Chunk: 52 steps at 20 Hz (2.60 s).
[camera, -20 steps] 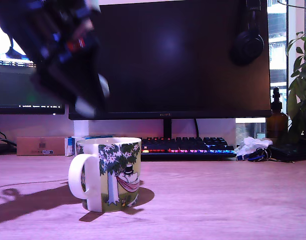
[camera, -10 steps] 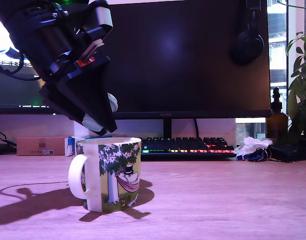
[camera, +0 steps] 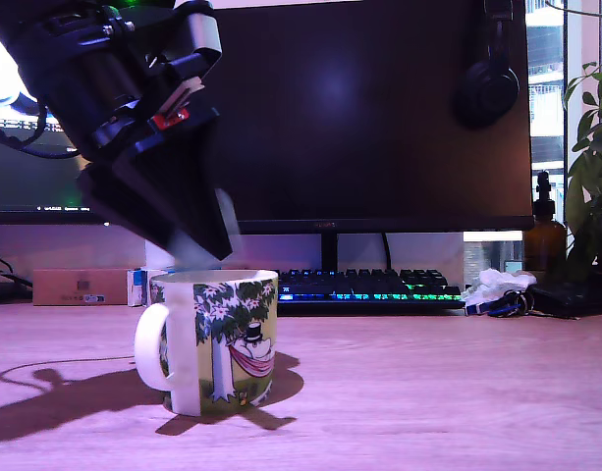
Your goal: Pick up the coffee capsules on the table and drop them inside the coffee cup
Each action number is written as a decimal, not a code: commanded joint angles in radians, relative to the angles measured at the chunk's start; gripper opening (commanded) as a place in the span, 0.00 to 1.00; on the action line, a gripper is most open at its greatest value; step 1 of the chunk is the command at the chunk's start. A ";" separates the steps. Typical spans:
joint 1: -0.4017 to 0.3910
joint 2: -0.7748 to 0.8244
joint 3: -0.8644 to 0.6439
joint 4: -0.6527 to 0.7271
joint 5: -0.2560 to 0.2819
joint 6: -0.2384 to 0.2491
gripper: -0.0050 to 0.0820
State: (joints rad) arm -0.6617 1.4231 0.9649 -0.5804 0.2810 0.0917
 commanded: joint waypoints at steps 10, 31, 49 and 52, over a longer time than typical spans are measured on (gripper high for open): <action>-0.005 -0.003 -0.001 -0.021 0.008 -0.005 0.53; 0.274 -0.195 -0.109 0.049 0.164 -0.021 0.03; 0.343 -0.548 -0.380 0.144 0.143 -0.260 0.03; 0.313 -0.600 -0.380 0.109 0.109 -0.269 0.03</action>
State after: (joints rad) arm -0.3408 0.8333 0.5869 -0.4721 0.3912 -0.1749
